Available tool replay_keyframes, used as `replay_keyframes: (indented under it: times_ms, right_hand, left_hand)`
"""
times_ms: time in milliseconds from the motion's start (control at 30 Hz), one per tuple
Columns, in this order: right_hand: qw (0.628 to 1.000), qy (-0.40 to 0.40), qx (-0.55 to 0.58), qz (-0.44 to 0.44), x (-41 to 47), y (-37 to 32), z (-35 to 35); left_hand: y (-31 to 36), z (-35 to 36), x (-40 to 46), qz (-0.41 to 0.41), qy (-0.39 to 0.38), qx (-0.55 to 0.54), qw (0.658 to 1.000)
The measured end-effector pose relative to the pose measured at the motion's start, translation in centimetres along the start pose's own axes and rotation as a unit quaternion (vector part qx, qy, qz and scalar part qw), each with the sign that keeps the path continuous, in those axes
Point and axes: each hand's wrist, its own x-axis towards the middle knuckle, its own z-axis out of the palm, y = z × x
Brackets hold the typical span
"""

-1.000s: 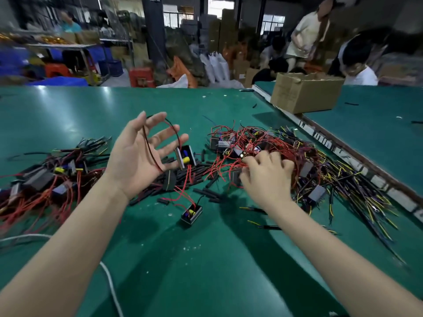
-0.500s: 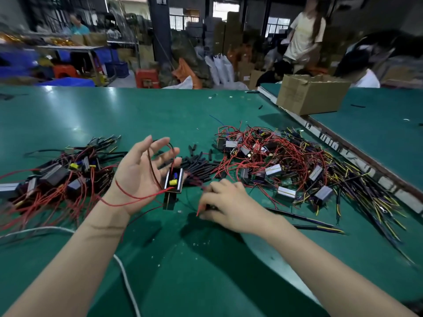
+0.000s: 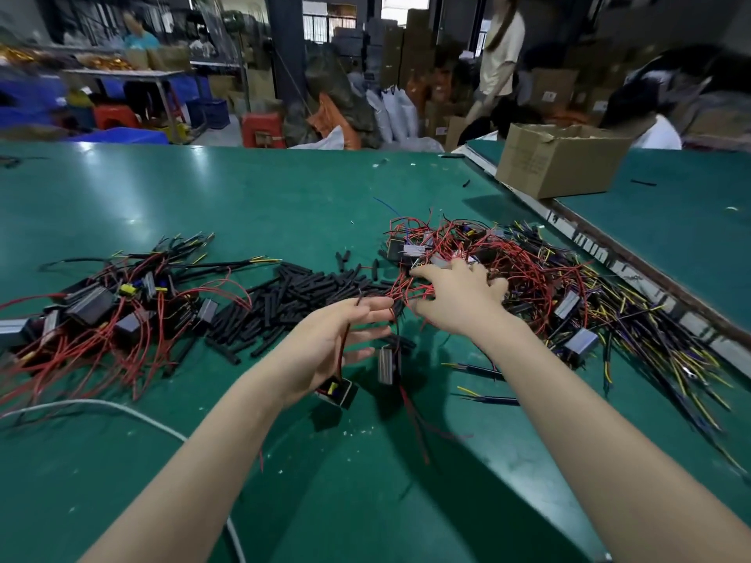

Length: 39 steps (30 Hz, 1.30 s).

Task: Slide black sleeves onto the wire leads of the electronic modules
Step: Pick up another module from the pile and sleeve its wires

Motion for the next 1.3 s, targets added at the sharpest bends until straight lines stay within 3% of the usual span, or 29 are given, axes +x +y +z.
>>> replay_keyframes:
  times_ms: [67,233,333,433,633,667,767,833,933,1067,1200,1300]
  right_hand:
    - [0.997,0.023,0.071,-0.031,-0.6,-0.3,0.2]
    - [0.938,0.268,0.196,-0.096,-2.8,-0.7,0.0]
    - [0.904,0.231,0.337,-0.128,-4.6,-1.3,0.3]
    - [0.877,0.172,0.422,-0.154,-6.0,-2.0,1.3]
    - [0.865,0.117,0.441,-0.210,-6.0,-0.4,3.0]
    - [0.861,0.115,0.451,-0.204,-6.3,-0.2,3.5]
    - [0.855,0.154,0.452,-0.204,-6.6,0.1,4.7]
    - [0.850,0.181,0.448,-0.210,-6.4,0.3,5.0]
    - [0.849,0.161,0.464,-0.195,-6.5,0.6,5.0]
    - [0.839,0.161,0.488,-0.176,-6.8,0.8,4.9]
    - [0.802,0.153,0.562,-0.129,-6.6,0.9,4.6]
    - [0.755,0.143,0.631,-0.107,-6.5,1.0,4.5]
  left_hand:
    - [0.2,0.3,-0.1,0.006,-0.004,0.023,1.000]
    - [0.3,0.8,-0.8,0.049,0.008,0.058,0.997]
    - [0.3,1.5,-0.9,0.032,0.017,0.032,0.999]
    - [0.4,1.9,-1.3,0.069,0.017,0.063,0.995]
    - [0.6,1.2,-1.9,0.077,0.048,0.129,0.987]
    - [0.5,1.0,-1.9,0.100,0.071,0.190,0.974]
    - [0.2,0.7,-2.0,0.189,0.123,0.416,0.881]
    - [0.4,0.7,-2.2,0.211,0.123,0.451,0.858]
    - [0.8,0.3,-2.1,0.216,0.096,0.501,0.832]
    - [1.9,-0.4,-2.8,0.152,0.020,0.484,0.861]
    - [2.5,-0.8,-3.0,0.127,0.038,0.429,0.893]
    - [2.7,-0.3,-3.0,0.073,0.086,0.219,0.969]
